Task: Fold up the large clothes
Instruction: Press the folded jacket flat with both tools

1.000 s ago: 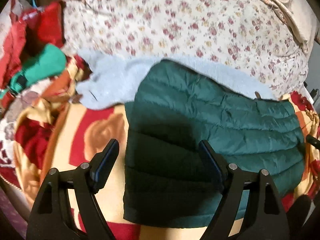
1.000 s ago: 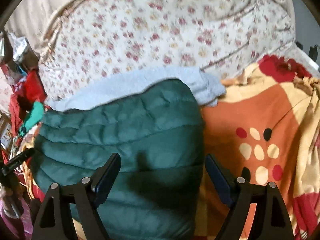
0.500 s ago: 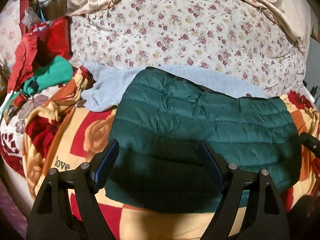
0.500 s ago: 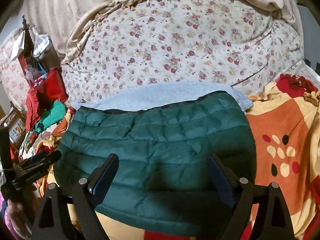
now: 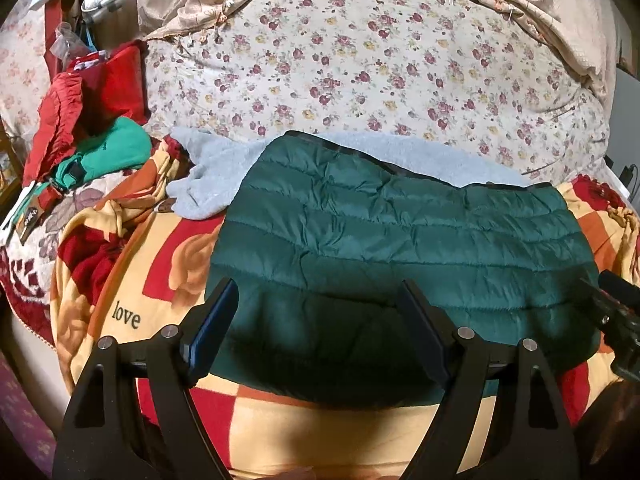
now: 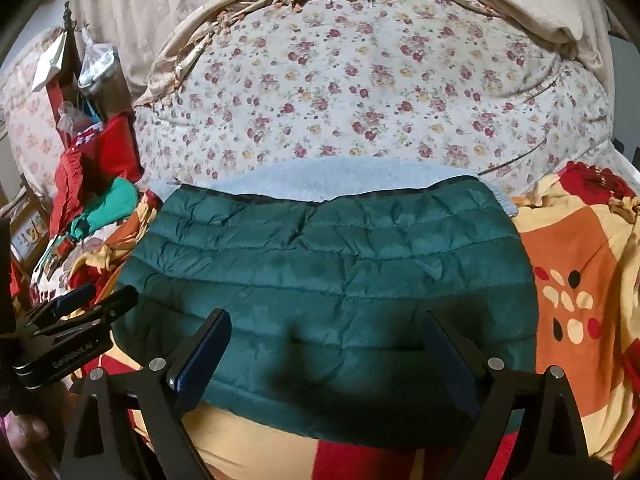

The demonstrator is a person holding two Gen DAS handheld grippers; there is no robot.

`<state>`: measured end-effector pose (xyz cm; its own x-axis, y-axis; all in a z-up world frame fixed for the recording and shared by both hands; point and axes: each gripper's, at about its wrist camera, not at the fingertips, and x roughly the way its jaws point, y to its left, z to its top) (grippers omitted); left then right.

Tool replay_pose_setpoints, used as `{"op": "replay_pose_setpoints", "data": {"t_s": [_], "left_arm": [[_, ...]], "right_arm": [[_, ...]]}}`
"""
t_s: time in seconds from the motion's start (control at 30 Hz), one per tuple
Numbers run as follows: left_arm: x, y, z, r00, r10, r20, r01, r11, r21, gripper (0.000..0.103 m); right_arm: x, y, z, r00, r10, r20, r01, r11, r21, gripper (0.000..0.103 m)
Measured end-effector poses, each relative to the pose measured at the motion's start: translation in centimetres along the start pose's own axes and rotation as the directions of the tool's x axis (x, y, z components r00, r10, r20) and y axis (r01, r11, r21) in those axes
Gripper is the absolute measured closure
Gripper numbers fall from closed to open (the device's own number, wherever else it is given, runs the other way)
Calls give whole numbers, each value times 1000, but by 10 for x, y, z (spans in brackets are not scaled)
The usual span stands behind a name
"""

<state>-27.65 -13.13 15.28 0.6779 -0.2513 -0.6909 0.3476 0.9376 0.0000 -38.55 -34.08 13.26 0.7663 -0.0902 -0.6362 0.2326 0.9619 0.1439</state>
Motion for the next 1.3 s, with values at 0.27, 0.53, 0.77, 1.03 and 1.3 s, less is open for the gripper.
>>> {"op": "replay_pose_setpoints", "data": {"t_s": [0.27,0.53,0.77,1.03,1.3], "left_arm": [[1,-2,-4,1000,3,-8,-3,1000,5,21],[3,-5,-8,1000,3,-15,-3,1000,6,21],[3,-5,-9,1000,3,-15,-3,1000,2,21],[4,-7,-11,1000,0,-18,0,1000,9,21],[6,-9,-12,1000,-8,-30,8,1000,13,21]], "right_arm": [[3,12,-5,1000,15,-14,-15,1000,7,9],[8,13,-9,1000,-12,-22,12,1000,7,9],[11,14,-11,999,-28,-28,28,1000,-6,9],[13,14,-11,999,-39,-34,38,999,-15,8],[15,11,-8,998,-44,-35,43,999,-19,8]]}}
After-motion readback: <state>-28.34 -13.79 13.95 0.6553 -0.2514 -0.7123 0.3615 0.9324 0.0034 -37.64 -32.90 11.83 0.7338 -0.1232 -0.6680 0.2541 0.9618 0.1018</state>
